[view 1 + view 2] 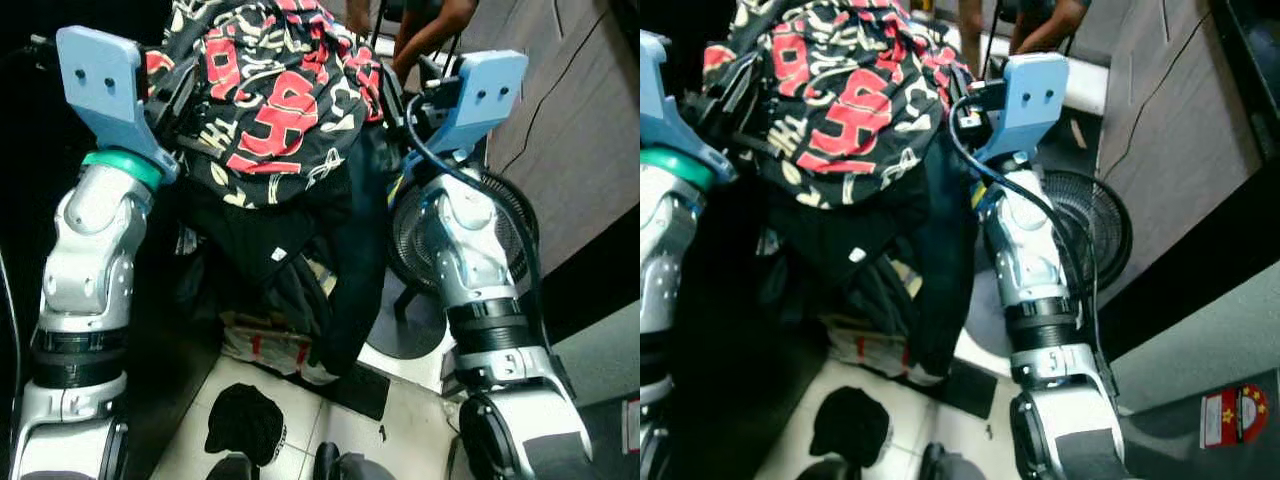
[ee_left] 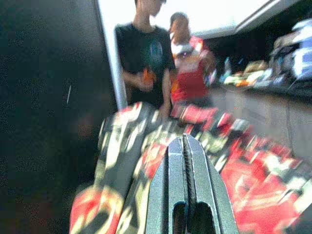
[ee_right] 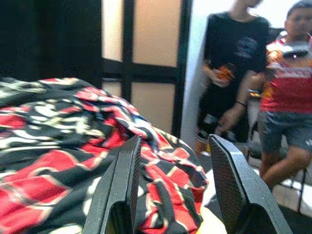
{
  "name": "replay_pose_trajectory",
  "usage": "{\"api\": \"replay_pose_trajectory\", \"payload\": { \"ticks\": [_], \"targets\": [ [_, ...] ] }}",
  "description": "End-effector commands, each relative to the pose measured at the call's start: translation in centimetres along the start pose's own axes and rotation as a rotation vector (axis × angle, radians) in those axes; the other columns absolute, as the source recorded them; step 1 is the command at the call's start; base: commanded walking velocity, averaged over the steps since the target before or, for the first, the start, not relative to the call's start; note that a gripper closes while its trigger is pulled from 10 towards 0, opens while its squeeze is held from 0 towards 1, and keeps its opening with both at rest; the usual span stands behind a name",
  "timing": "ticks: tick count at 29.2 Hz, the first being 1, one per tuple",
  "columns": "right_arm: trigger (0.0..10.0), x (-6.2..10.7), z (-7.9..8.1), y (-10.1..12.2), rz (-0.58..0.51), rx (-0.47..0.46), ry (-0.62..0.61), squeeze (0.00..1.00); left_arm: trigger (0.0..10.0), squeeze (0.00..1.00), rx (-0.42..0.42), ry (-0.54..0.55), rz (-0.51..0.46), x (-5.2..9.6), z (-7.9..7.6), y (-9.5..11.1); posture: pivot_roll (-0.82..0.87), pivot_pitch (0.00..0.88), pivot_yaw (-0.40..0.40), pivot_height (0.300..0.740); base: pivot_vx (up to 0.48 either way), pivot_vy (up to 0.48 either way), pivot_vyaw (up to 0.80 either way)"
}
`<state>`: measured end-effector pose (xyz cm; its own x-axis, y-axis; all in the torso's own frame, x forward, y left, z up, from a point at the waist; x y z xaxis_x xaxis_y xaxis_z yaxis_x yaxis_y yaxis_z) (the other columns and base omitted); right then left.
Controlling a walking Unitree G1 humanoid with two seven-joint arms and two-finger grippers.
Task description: Clothes washing
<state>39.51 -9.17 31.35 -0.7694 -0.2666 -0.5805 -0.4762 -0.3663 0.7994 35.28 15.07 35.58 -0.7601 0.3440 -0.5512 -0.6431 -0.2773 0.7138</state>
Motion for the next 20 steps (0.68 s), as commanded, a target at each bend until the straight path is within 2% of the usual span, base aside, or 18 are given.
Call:
{"api": "replay_pose_trajectory", "payload": {
  "ticks": [1,2,3,4,6,7,11,16,20],
  "targets": [
    [10.0,-0.3,0.7,0.5,-0.016,-0.001,0.046,0.0,10.0,0.0,-0.02,-0.022,0.008,-0.9,-0.7,-0.1,0.13,0.065,-0.018,0.74,0.0,0.0,0.0],
    [10.0,-0.3,0.7,0.5,-0.016,-0.001,0.046,0.0,10.0,0.0,-0.02,-0.022,0.008,-0.9,-0.7,-0.1,0.13,0.065,-0.018,0.74,0.0,0.0,0.0],
    [10.0,-0.4,2.9,0.3,-0.009,-0.021,0.134,0.0,10.0,0.0,0.028,-0.06,0.142,-2.9,-2.5,-1.9,0.13,0.062,-0.016,0.74,0.0,0.0,0.0],
    [10.0,-0.4,2.9,0.3,-0.009,-0.021,0.134,0.0,10.0,0.0,0.028,-0.06,0.142,-2.9,-2.5,-1.9,0.13,0.062,-0.016,0.74,0.0,0.0,0.0],
    [10.0,-0.4,4.0,0.0,-0.005,-0.041,0.171,0.0,10.0,0.0,0.094,-0.089,0.244,-3.8,-4.4,-3.1,0.14,0.06,-0.017,0.74,0.0,0.0,0.0],
    [10.0,-0.4,4.2,-0.1,-0.004,-0.048,0.173,0.0,10.0,0.0,0.117,-0.093,0.261,-4.1,-4.9,-3.3,0.14,0.06,-0.017,0.74,0.0,0.0,0.0],
    [10.0,-0.4,4.3,-0.2,-0.002,-0.054,0.171,0.0,10.0,0.0,0.117,-0.096,0.275,-4.6,-5.7,-3.6,0.14,0.056,-0.016,0.74,0.0,0.0,0.0],
    [10.0,-0.5,3.4,-0.1,-0.005,-0.054,0.145,0.0,10.0,0.0,0.115,-0.043,0.308,-5.2,-4.7,-4.5,0.14,0.052,-0.019,0.74,0.0,0.0,0.0],
    [10.0,-0.7,2.4,0.0,-0.004,-0.056,0.116,0.0,10.0,0.0,0.105,-0.092,0.356,-5.2,-5.7,-6.0,0.15,0.047,-0.026,0.74,0.0,0.0,0.0]
  ]
}}
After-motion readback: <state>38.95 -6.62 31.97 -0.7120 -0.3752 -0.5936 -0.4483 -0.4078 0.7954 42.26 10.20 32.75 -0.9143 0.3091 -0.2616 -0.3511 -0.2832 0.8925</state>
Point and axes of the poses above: a point about 5 cm out from each wrist's last joint towards the gripper, its own x axis pointing back from the gripper into the wrist, its own y axis along the axis of the wrist's last joint, z = x × y, the point moved 4 cm from there along -x, pointing out of the wrist towards the gripper, and after that the axes turned 14 degrees about -x, right-handed, at the moved point
